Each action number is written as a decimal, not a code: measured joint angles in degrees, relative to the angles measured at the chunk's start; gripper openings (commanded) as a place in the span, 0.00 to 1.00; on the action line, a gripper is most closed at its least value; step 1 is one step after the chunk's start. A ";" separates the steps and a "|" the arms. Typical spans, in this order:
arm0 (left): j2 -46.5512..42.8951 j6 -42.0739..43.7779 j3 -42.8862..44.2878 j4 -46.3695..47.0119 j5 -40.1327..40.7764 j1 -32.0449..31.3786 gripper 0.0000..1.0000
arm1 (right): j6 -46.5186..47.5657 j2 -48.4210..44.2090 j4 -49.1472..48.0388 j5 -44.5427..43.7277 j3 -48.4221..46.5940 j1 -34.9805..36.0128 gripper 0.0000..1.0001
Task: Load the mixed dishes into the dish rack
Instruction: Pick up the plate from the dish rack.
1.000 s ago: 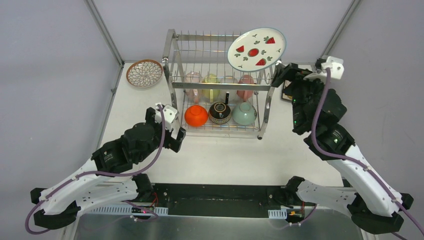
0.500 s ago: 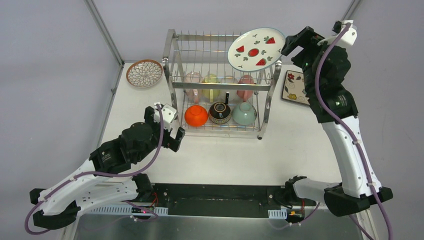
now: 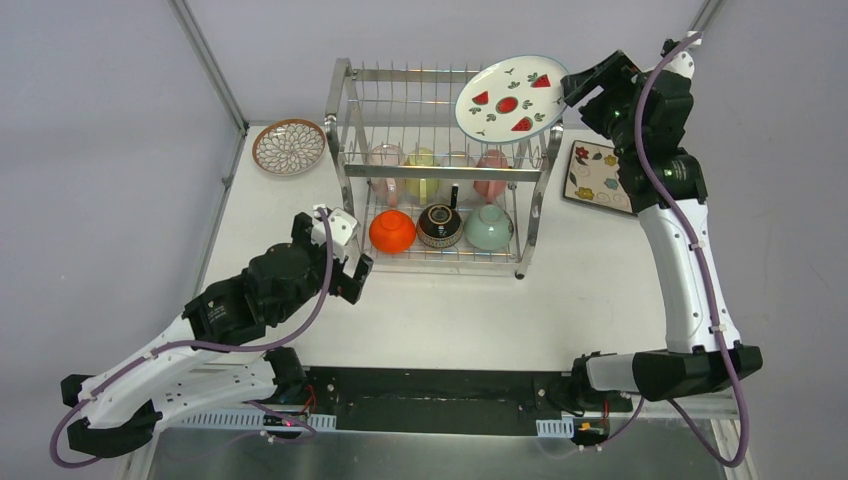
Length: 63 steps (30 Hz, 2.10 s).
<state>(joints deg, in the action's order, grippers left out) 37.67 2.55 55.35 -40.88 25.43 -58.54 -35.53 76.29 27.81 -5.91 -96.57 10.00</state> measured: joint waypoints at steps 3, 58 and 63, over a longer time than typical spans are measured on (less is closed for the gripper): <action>0.33 0.02 -0.02 0.00 -0.02 0.00 0.99 | -0.68 0.57 0.00 1.66 -0.02 -0.02 0.66; -1.70 0.46 -1.90 0.24 -0.02 0.00 0.99 | 49.05 13.46 -9.99 -31.06 -20.06 27.91 0.00; -2.10 0.52 -1.95 0.24 -0.02 0.00 0.99 | 53.62 13.51 -12.44 -33.48 -19.76 27.93 0.00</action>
<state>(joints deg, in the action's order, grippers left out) 35.57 3.07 53.41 -40.64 25.41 -58.54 18.09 89.80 15.38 -39.40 -116.33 37.93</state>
